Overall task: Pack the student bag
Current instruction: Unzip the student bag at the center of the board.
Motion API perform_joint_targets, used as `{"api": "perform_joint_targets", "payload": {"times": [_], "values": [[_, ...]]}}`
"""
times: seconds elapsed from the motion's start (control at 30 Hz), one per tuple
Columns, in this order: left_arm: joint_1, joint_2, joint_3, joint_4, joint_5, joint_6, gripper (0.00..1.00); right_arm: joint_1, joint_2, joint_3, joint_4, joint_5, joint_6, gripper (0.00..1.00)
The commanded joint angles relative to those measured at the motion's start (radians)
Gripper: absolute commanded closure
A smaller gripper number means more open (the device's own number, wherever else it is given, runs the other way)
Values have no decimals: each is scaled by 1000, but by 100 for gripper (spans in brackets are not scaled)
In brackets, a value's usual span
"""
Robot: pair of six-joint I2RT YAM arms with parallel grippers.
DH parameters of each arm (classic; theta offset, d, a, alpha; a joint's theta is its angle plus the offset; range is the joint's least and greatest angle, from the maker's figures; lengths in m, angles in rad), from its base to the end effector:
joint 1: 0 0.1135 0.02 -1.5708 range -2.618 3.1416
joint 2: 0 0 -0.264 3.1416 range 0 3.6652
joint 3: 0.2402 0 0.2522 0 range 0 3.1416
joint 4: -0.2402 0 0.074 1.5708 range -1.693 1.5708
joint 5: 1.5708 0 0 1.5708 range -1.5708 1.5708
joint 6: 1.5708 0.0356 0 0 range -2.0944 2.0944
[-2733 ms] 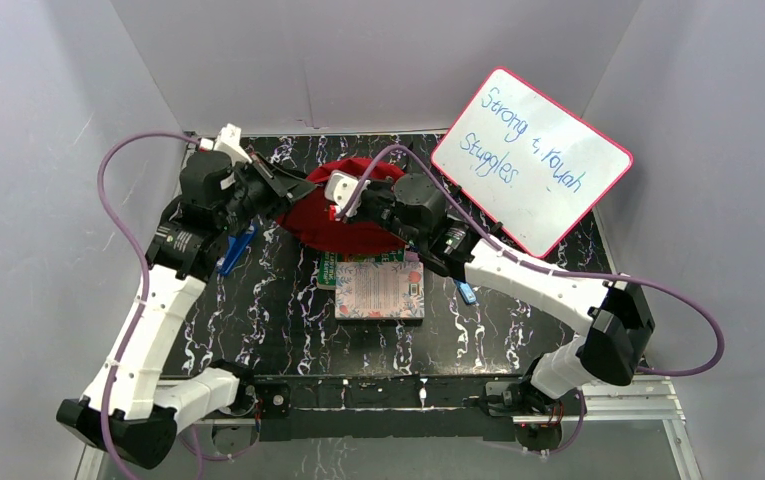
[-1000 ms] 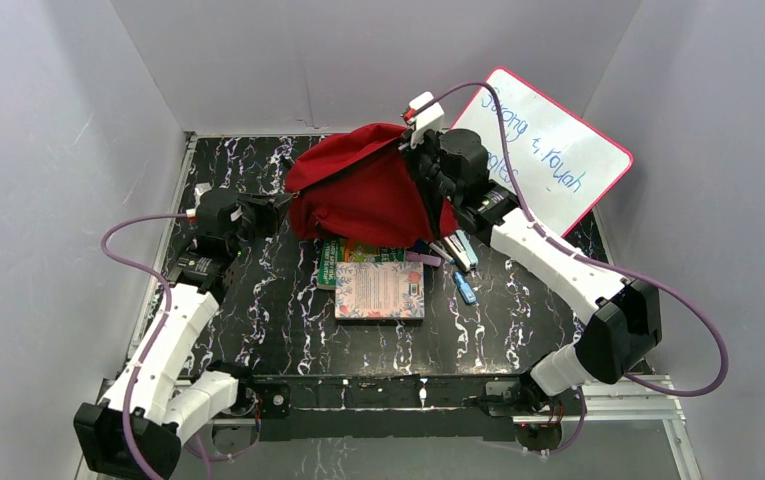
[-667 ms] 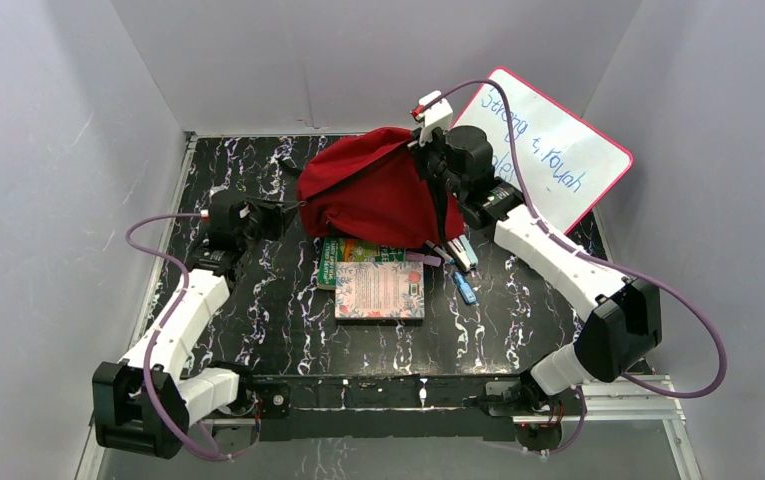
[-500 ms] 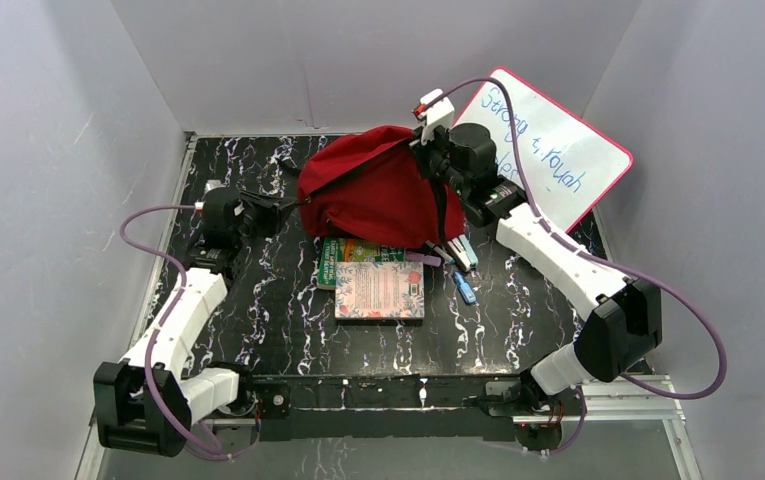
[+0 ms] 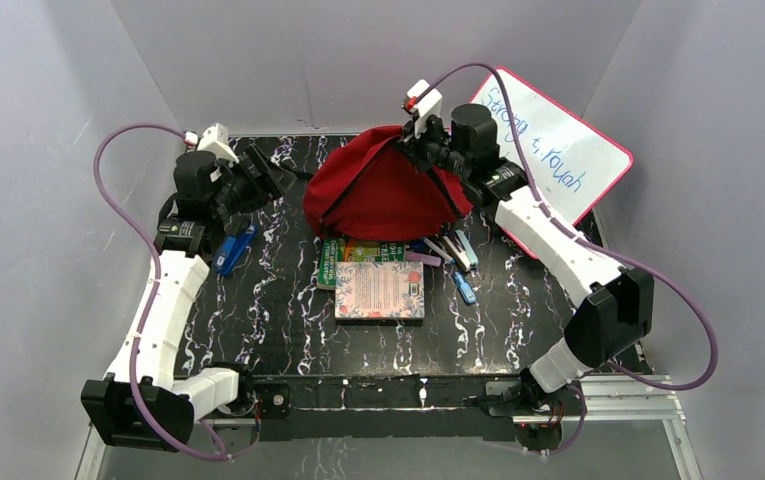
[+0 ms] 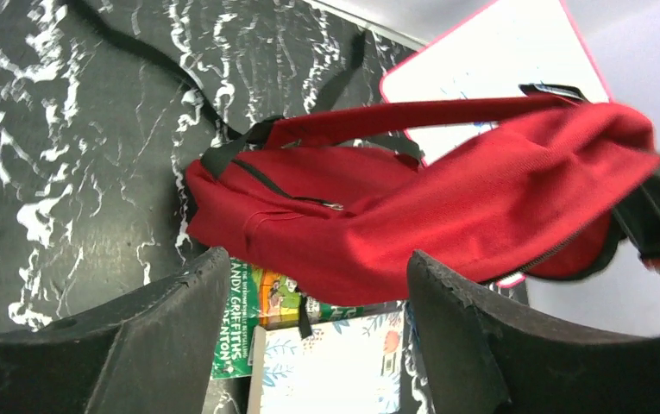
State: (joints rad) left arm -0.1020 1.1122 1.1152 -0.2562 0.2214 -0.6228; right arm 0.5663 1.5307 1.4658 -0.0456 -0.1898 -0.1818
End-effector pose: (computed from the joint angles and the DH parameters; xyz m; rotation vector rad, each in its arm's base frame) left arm 0.2511 -0.0336 0.3837 -0.3259 1.8482 -0.7075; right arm 0.3053 0.2021 0.4093 -0.7529 1.5232 0.4477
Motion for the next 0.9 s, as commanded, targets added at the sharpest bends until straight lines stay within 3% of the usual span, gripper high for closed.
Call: {"api": "perform_joint_targets", "payload": {"times": [0.0,0.13,0.23,0.6,0.87], "values": [[-62,12,128,-49,172,252,26,25,36,85,-41,-116,-16,100],[-267,71,233,-100,27,402,22,48,66,121,-74,-126,-16,100],[-338,116,286,-130,-9,463,23,55,74,125,-83,-139,-15,97],[-433,272,457,-190,-98,650,28,60,58,90,-82,-175,-19,97],[-435,313,500,-181,-123,656,43,60,42,64,-77,-187,-29,97]]}}
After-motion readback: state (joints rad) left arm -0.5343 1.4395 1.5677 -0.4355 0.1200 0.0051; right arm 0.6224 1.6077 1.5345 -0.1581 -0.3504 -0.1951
